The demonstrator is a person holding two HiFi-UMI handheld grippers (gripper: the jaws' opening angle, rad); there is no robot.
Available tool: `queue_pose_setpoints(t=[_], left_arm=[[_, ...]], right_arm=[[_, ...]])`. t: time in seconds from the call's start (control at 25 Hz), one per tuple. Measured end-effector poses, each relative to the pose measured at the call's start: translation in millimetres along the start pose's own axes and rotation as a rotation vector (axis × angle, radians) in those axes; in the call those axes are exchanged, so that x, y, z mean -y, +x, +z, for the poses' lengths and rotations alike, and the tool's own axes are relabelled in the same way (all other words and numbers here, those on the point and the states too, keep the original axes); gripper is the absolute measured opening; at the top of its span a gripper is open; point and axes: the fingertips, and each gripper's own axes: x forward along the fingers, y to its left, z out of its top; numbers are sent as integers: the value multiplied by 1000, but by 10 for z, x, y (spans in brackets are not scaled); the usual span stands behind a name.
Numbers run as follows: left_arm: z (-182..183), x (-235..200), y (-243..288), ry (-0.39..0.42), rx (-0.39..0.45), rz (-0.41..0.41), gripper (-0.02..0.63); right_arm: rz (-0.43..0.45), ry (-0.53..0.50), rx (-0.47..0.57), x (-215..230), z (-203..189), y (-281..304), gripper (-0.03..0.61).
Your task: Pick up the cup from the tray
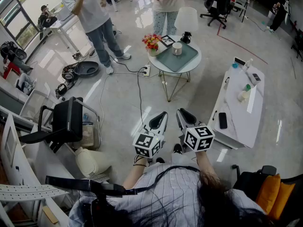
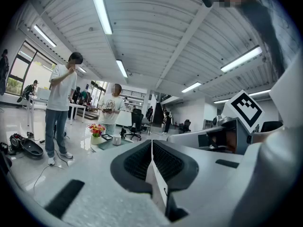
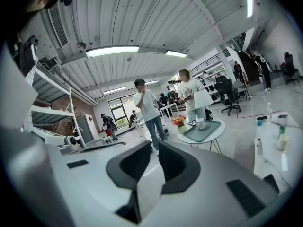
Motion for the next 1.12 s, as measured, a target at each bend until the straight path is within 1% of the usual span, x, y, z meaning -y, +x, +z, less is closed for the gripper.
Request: queue_pose_setpoints(t=[0.36,0.64,1.12], left_arm=[[-17,-21,212,-9,-5,7,15],[-3,-55,449,-12,-11,18,15],[-18,-95,1046,-20,-16,53,15]], right_arm=[[6,1,-6,180,56,82,71],[34,37,22,373,187,181,71],[83,42,-5,872,342,429,71]])
